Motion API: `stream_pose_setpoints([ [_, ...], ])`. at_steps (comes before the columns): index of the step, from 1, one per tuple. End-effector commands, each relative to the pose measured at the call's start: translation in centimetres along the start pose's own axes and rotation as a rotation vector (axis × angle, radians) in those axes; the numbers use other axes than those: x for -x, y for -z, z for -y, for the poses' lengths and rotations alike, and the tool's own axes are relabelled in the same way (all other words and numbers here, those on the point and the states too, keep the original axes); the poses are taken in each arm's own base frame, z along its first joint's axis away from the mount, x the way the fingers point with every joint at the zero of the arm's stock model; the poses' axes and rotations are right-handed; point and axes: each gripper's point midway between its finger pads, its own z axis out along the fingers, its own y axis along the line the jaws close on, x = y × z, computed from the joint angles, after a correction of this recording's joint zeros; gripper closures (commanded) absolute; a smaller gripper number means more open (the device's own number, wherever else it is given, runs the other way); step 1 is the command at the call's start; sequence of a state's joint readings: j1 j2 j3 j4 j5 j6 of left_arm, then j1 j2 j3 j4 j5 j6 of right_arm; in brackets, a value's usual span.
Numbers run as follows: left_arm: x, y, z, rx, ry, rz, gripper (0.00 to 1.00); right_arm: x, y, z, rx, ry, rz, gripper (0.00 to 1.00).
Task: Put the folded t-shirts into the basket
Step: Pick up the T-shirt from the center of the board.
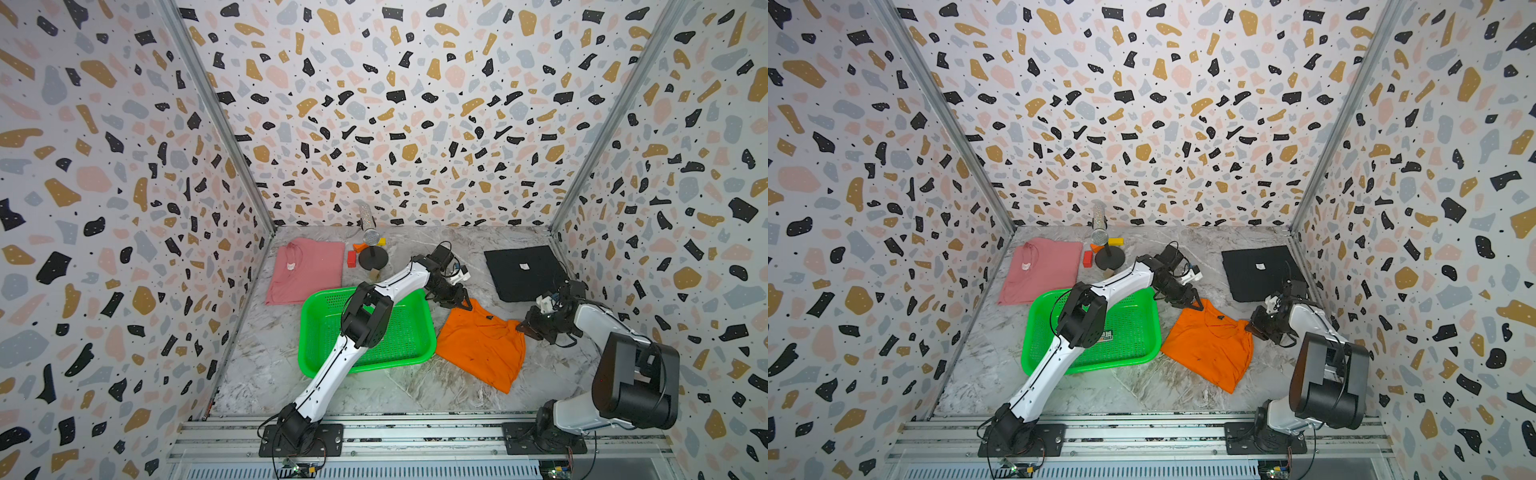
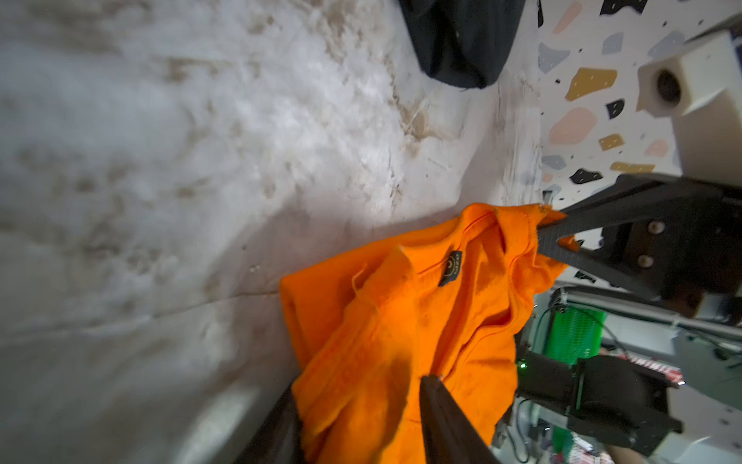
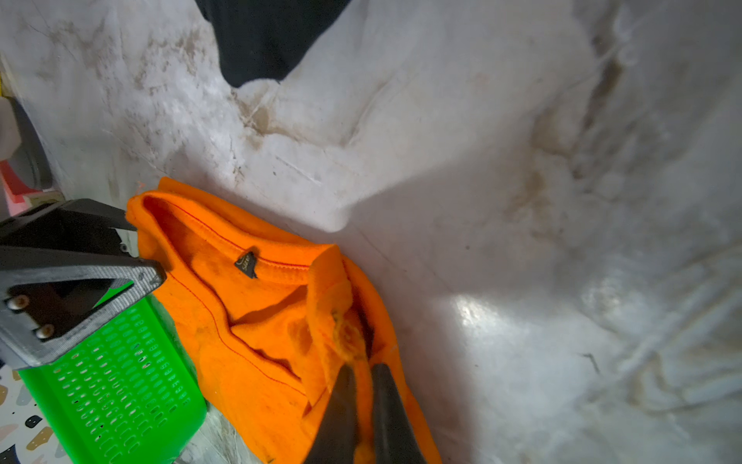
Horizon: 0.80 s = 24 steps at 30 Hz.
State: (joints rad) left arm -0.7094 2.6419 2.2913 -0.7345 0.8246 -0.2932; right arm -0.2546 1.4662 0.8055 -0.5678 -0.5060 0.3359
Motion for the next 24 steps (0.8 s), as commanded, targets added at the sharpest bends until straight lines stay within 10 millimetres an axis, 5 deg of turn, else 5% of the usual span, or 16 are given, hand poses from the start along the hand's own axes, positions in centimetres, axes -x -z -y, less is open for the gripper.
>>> stream_pose_setpoints([
  [1,-0.8,-2.1,-2.8,0.042,0.052,-0.022,0.65,0.0,0.7,-0.9,0.020,0.009,0.005,1.00],
  [6,-0.3,-2.6,-2.7,0.014,0.042,-0.005,1.00,-0.1,1.1,-1.0,0.022,0.021,0.018,1.00],
  [12,0.5,-1.7,-0.7,-0.043,-0.044,0.026,1.00,0.4,2.4,-1.9,0.034,0.048,0.078,1.00],
  [24,3.6,3.8,5.9,-0.108,-0.285,0.175,1.00,2.3,7.5,-5.6,0.100,0.161,0.254,1.00],
])
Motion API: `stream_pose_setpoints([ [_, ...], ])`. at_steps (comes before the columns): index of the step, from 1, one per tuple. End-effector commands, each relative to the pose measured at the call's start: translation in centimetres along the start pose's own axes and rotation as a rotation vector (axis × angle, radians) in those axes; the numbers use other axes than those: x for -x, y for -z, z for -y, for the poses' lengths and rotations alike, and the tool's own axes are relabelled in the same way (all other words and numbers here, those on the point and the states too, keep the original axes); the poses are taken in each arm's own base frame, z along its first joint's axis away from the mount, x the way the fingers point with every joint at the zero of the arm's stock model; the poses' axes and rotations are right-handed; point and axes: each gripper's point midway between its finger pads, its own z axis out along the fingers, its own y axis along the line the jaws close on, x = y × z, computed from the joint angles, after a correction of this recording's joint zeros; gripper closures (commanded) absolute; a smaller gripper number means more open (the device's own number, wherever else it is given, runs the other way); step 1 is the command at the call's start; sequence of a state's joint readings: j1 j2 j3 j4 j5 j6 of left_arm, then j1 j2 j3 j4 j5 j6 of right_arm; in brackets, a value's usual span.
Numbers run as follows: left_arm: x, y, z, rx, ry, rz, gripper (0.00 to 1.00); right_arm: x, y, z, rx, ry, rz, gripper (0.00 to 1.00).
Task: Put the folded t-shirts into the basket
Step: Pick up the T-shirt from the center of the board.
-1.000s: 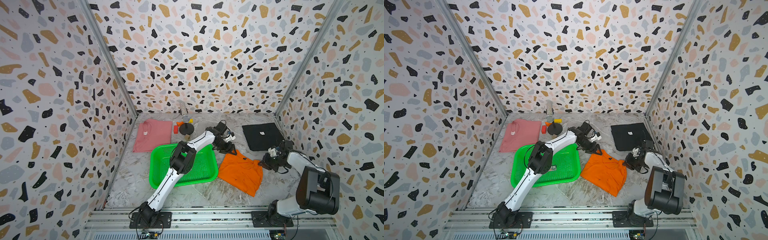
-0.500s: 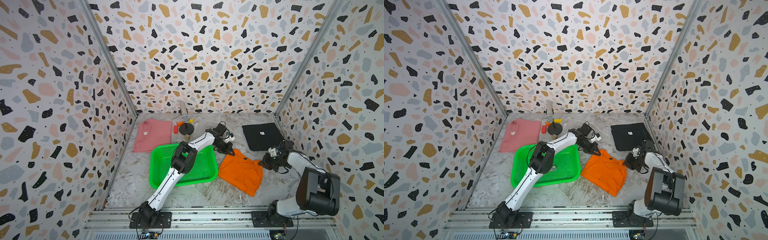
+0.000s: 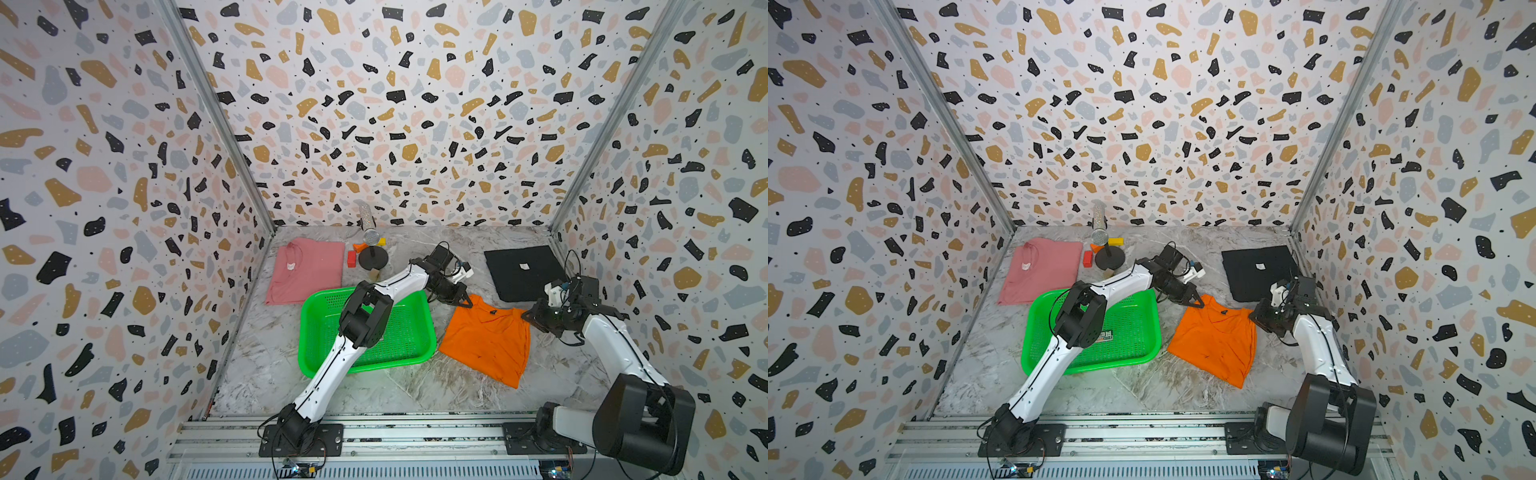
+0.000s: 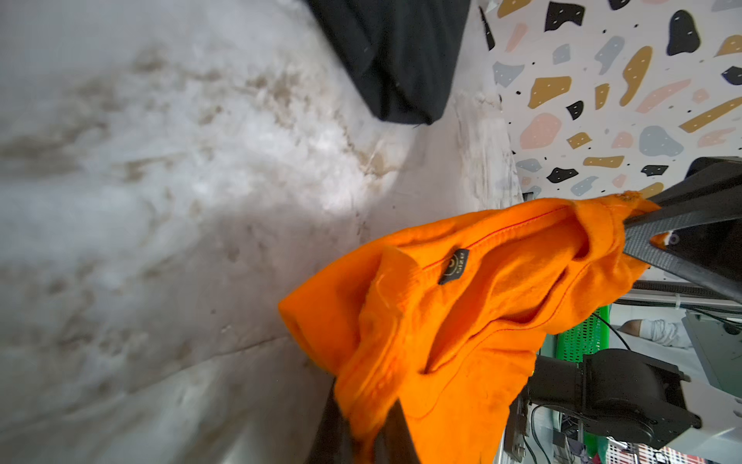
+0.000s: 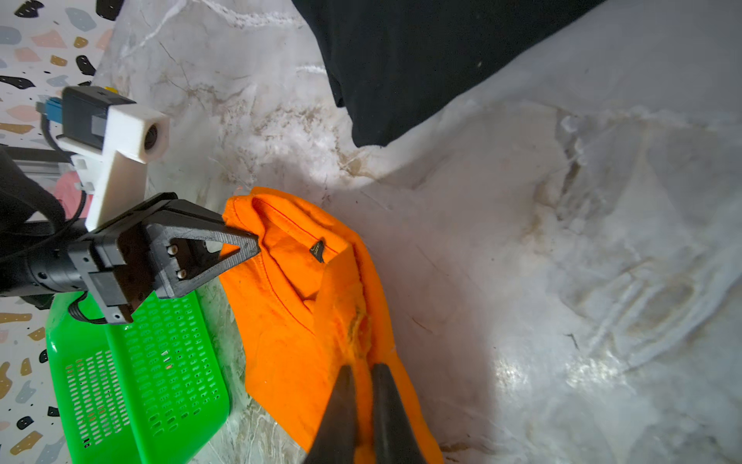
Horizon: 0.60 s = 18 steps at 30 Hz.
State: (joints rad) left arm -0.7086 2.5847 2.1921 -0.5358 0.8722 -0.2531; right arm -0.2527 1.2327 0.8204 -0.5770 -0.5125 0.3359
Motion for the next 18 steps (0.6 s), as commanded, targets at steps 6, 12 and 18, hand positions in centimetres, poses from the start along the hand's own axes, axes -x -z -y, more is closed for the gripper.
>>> stream_pose_setpoints([
  [6,3.6,5.0,6.6,-0.078,-0.171,0.123,1.00,2.2,3.3,-3.5,0.079,0.086,0.105,1.00],
  [12,4.5,7.9,9.8,-0.103,-0.218,0.160,1.00,3.0,5.5,-5.6,0.134,0.121,0.162,1.00],
  [18,4.4,11.6,13.3,-0.100,-0.273,0.184,1.00,4.4,8.9,-9.0,0.215,0.183,0.257,1.00],
])
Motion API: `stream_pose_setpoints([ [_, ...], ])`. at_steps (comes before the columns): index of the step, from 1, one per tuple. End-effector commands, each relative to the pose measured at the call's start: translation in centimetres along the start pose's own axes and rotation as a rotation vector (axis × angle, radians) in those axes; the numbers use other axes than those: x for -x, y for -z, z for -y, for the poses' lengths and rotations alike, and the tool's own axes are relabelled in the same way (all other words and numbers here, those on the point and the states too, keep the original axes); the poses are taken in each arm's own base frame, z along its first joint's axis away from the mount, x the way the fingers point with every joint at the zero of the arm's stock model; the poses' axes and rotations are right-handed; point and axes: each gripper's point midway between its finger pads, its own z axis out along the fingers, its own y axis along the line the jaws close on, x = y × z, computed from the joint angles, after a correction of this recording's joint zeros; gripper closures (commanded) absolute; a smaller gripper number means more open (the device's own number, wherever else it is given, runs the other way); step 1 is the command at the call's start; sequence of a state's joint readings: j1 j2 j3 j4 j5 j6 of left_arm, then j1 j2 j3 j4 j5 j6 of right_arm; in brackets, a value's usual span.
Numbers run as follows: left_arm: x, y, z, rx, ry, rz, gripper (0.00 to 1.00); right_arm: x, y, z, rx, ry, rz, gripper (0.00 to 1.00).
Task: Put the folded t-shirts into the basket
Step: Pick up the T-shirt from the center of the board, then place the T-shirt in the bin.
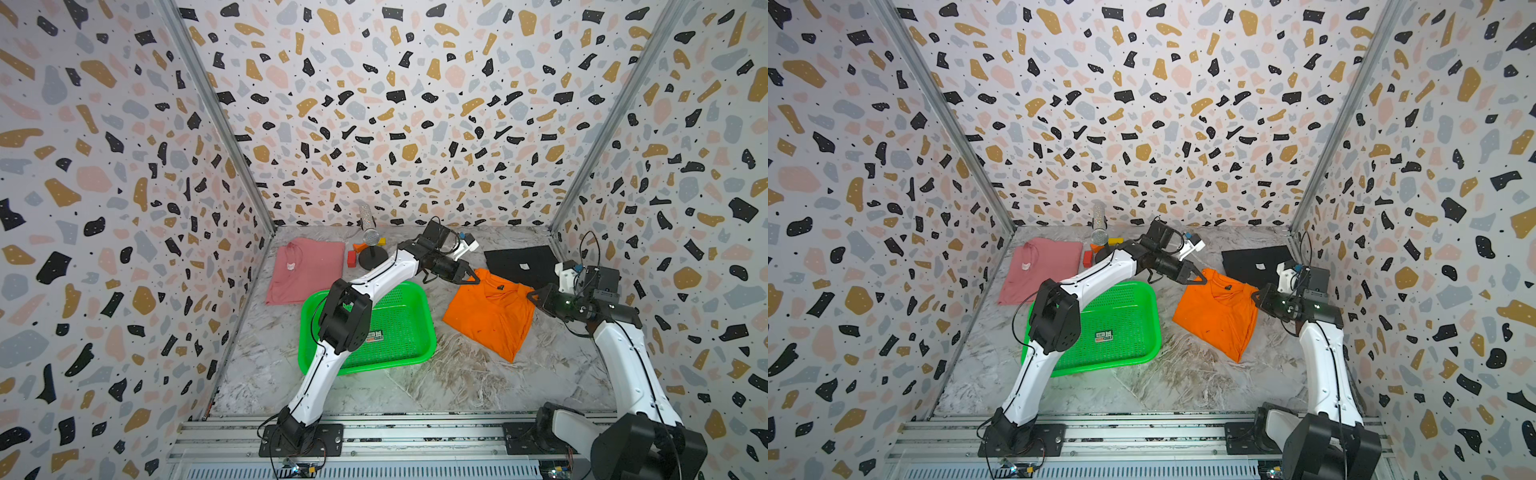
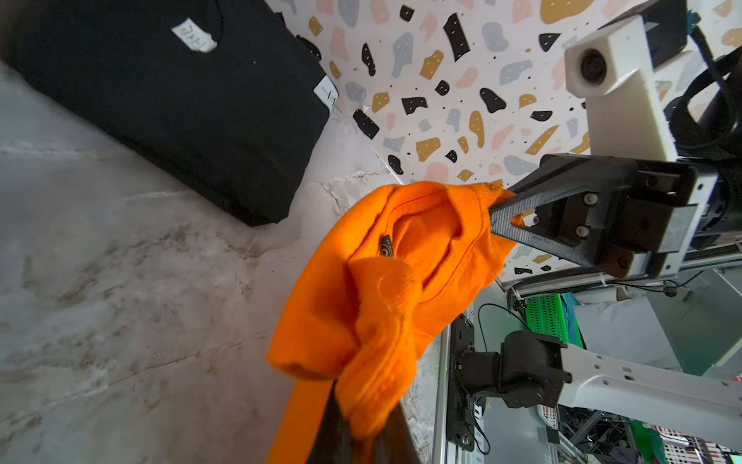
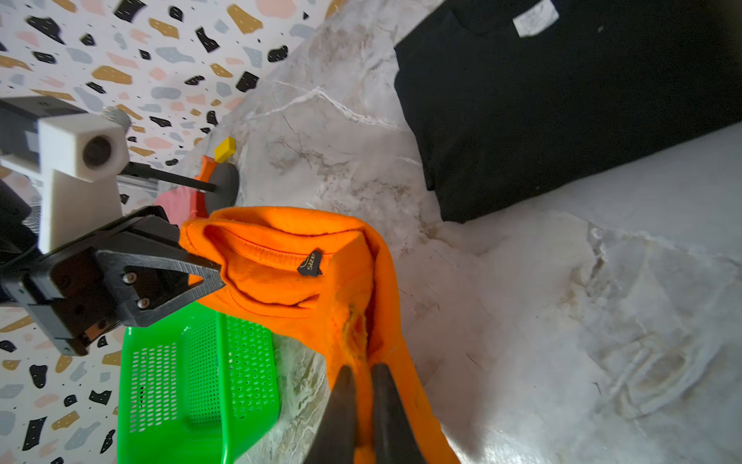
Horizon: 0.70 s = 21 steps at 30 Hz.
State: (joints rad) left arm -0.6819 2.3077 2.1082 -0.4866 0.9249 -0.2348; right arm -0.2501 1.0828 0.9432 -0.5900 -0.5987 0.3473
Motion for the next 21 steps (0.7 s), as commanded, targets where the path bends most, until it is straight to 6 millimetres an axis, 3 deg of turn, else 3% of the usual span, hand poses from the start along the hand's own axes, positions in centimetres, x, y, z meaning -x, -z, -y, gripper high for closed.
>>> stream_pose_setpoints([
  [1,1.4,3.1,3.8,-0.031,-0.082,0.031,1.00,2.1,2.5,-3.8,0.088,0.065,0.083,1.00],
  [5,1.6,6.4,5.4,-0.008,-0.111,0.051,1.00,3.2,3.8,-7.4,0.188,0.113,0.107,1.00],
  [10,0.9,11.6,5.8,0.057,-0.116,0.091,1.00,3.1,4.8,-11.9,0.317,0.192,0.102,1.00],
  [15,-1.4,16.8,6.7,0.121,-0.118,0.121,1.00,1.7,5.0,-16.6,0.449,0.268,0.059,1.00],
  [21,-5.3,23.1,7.3,0.221,-0.059,0.157,1.00,-1.2,3.0,-21.9,0.578,0.307,-0.026,1.00],
])
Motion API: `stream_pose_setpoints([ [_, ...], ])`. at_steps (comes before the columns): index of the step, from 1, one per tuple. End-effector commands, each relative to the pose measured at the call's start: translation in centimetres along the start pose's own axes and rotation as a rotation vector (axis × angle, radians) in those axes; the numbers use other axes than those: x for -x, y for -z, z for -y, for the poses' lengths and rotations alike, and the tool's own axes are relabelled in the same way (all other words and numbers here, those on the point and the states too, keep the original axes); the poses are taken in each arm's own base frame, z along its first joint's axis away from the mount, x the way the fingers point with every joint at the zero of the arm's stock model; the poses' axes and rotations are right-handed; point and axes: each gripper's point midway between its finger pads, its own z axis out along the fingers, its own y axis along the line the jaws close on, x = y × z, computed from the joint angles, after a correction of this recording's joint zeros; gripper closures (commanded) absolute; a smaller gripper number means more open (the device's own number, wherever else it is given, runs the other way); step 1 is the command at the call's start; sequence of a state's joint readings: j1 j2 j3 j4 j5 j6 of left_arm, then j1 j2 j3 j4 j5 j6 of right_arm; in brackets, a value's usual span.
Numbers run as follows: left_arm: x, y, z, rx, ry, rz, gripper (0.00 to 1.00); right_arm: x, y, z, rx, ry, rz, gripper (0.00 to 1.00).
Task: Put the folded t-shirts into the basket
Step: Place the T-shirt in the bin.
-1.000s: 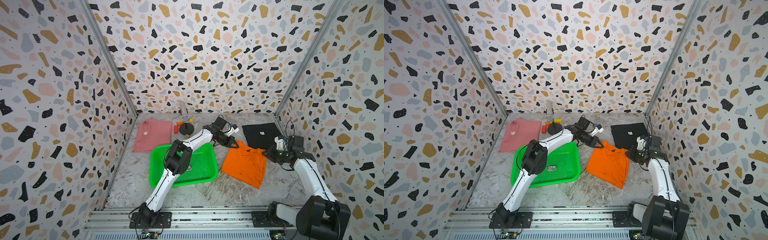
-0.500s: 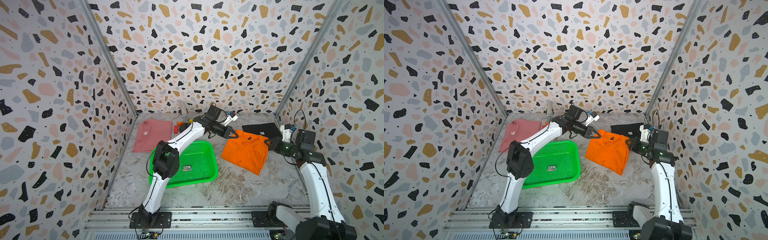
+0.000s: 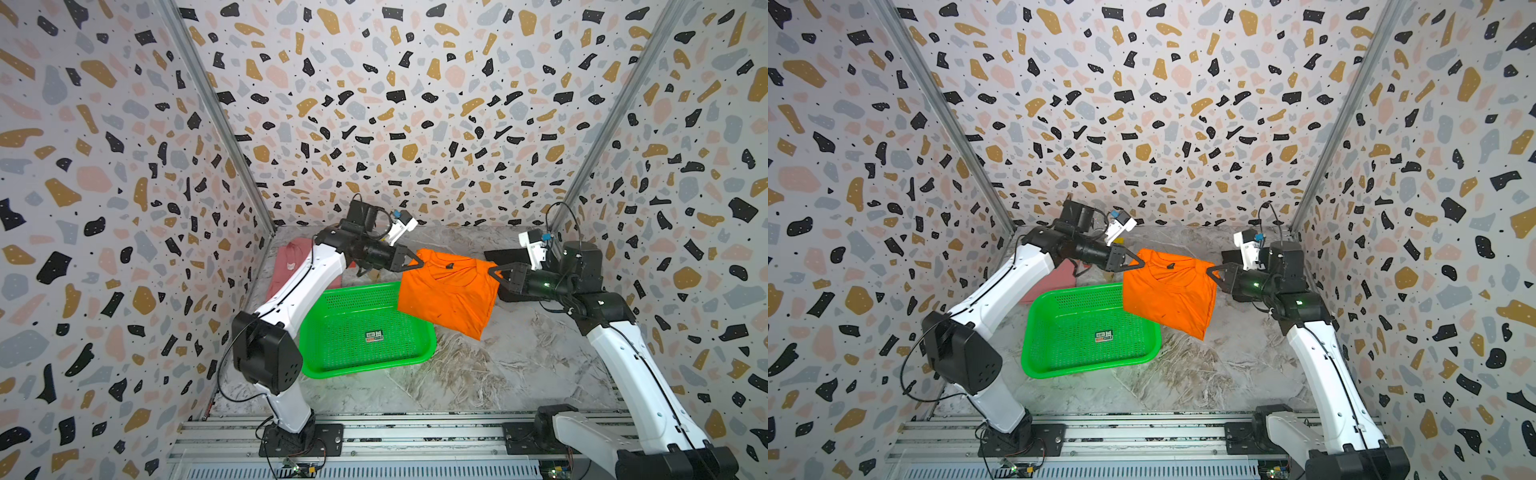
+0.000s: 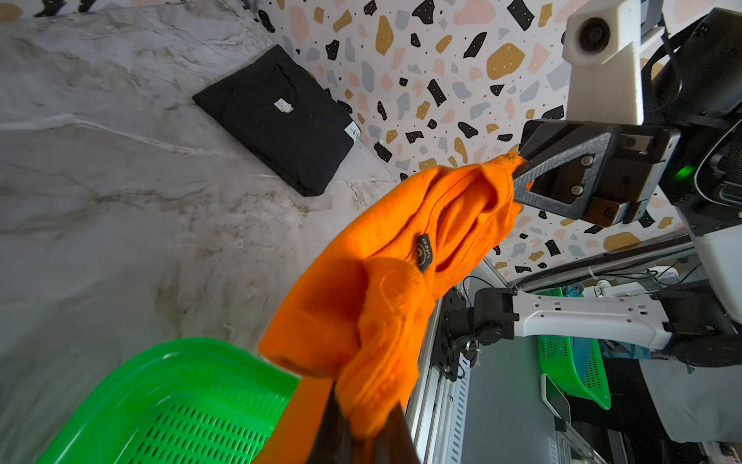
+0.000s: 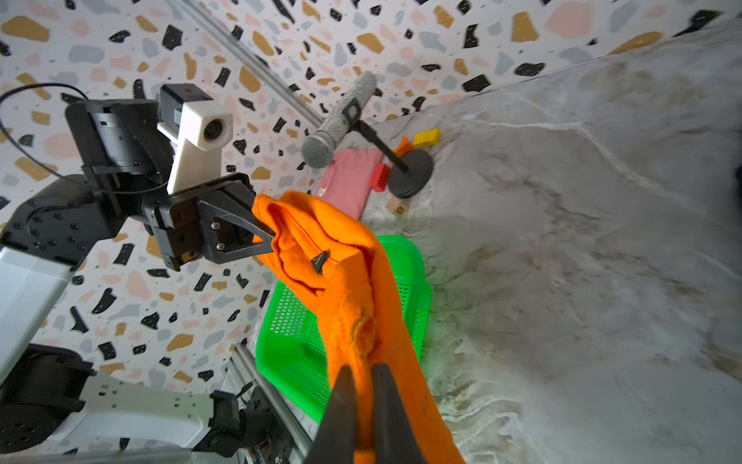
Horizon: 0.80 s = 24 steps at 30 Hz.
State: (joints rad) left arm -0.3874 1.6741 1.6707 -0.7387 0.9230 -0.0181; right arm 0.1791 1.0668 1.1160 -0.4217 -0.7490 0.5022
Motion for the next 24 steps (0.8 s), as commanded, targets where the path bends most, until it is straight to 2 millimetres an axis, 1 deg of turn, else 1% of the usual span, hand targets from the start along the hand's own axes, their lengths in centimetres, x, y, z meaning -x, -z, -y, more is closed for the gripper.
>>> stream_pose_setpoints([
  [1,-1.9,4.2,0.5,0.052,-0.003,0.016,1.00,1.4,-1.4,-3.7,0.093,0.053,0.031,1.00],
  [4,-4.4,7.0,-0.3,0.106,0.047,0.029,1.00,0.4,-4.1,-5.2,0.134,0.062,-0.020,1.00],
  [6,-6.4,8.5,-0.3,0.132,0.069,0.022,1.00,-0.6,-6.0,-6.1,0.165,0.065,-0.065,1.00],
  [8,-8.2,9.8,-0.5,0.166,0.087,0.017,1.00,-1.6,-8.0,-6.9,0.190,0.067,-0.116,1.00],
  [10,-9.8,10.9,-0.9,0.201,0.113,0.012,1.00,-2.5,-9.6,-7.6,0.209,0.071,-0.160,1.00],
  [12,-11.2,12.0,-1.6,0.249,0.136,0.012,1.00,-3.1,-11.2,-7.8,0.219,0.067,-0.199,1.00],
  [16,-14.1,13.0,-3.7,0.358,0.190,-0.033,1.00,-4.0,-13.3,-7.8,0.227,0.055,-0.243,1.00],
  [18,-15.7,13.2,-5.2,0.418,0.230,-0.061,1.00,-4.9,-14.6,-7.3,0.220,0.044,-0.270,1.00],
  [22,-17.9,14.0,-7.7,0.510,0.292,-0.086,1.00,-7.0,-16.4,-6.1,0.201,0.019,-0.332,1.00],
  [24,-18.6,14.3,-8.7,0.538,0.313,-0.092,1.00,-8.0,-17.3,-5.2,0.188,0.014,-0.357,1.00],
])
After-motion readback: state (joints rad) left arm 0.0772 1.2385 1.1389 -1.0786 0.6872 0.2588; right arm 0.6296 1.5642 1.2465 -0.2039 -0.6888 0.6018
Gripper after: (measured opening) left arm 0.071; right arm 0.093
